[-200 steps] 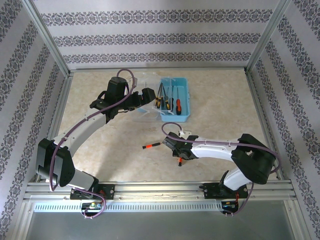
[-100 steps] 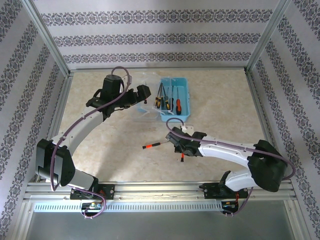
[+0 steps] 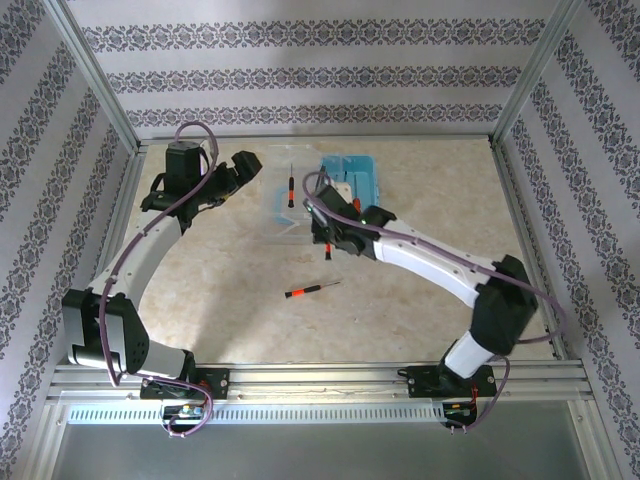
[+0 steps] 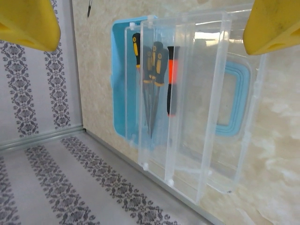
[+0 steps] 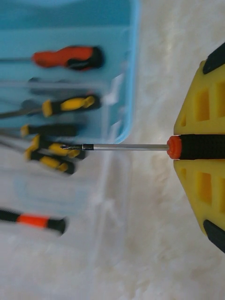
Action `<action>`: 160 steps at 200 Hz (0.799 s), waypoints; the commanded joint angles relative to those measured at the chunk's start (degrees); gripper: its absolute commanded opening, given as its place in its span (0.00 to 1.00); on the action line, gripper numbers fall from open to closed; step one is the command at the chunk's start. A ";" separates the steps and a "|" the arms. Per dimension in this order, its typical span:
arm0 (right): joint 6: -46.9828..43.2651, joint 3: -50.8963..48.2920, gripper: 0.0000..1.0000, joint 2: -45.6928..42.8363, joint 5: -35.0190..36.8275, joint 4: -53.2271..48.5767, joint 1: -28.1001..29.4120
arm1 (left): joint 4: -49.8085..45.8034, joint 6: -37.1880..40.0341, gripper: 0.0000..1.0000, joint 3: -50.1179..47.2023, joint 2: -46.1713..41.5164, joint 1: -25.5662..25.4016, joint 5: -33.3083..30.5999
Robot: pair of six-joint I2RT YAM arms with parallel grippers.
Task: Pack the tool kit
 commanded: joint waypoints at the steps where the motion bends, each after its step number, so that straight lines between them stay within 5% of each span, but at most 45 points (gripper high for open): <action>1: -5.70 7.78 0.15 6.05 -3.35 1.28 -2.14 | 1.15 -0.20 1.00 0.26 -1.83 0.10 0.31; 62: -7.31 28.60 0.15 23.16 -12.43 -1.87 -8.51 | 1.94 -0.89 1.00 0.04 -2.81 0.07 1.10; 160: -4.76 41.07 0.15 34.59 -19.92 -3.29 -13.03 | 2.36 -1.33 1.00 -0.02 -2.10 0.09 1.92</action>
